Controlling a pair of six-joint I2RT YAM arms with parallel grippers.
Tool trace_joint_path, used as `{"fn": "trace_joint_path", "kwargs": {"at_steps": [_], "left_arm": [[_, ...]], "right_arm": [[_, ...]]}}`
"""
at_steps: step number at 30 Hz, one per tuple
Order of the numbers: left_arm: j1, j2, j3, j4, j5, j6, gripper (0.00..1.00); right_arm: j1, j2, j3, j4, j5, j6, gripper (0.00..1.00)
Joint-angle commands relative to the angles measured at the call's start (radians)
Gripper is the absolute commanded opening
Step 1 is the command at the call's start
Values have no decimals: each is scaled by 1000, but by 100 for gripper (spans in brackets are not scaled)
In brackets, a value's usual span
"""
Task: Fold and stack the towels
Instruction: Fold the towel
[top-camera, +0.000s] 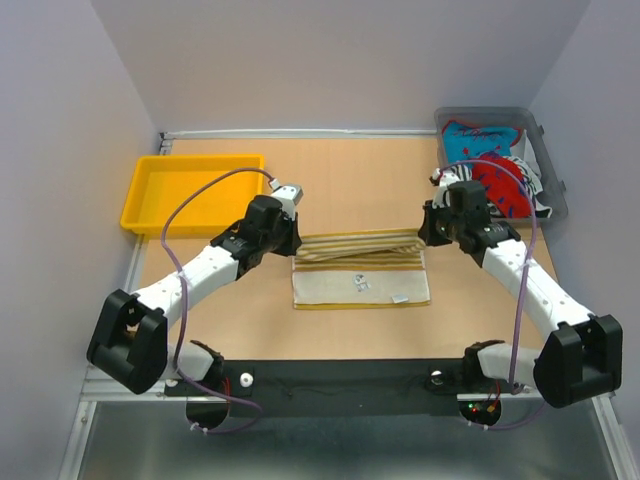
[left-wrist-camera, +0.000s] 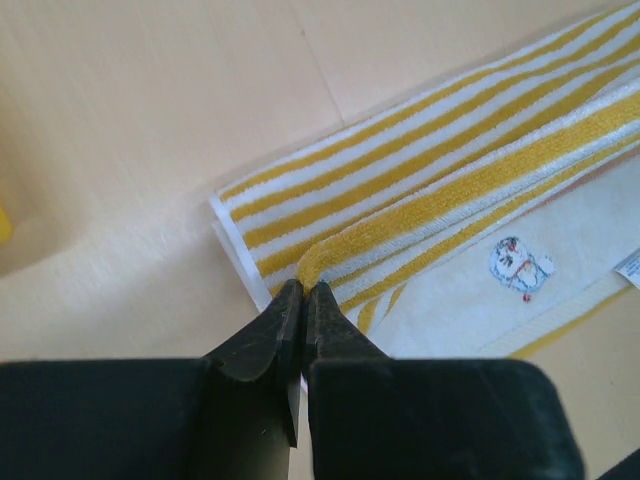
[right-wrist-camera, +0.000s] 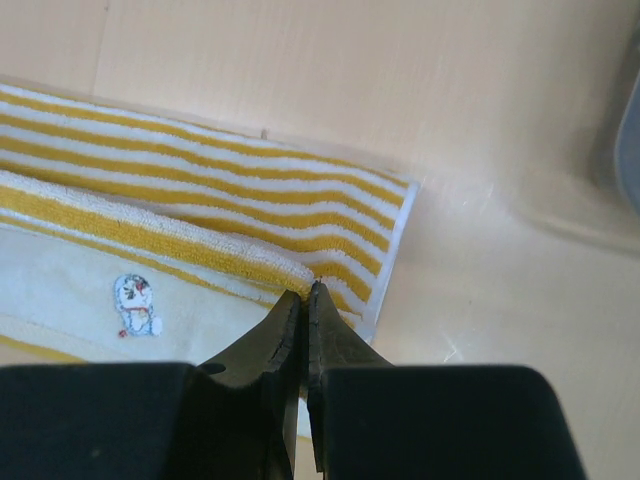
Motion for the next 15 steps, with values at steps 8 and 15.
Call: {"fn": "trace_joint_path", "kwargs": {"at_steps": [8,15], "left_arm": [[-22,-55,-96,-34,-31,-189,0],[-30,-45,-102,-83,-36,-224,0]], "right_arm": [[-19,-57,-118,-24,67,167,1],[-18,-71,-111,-41,61,196,0]]}}
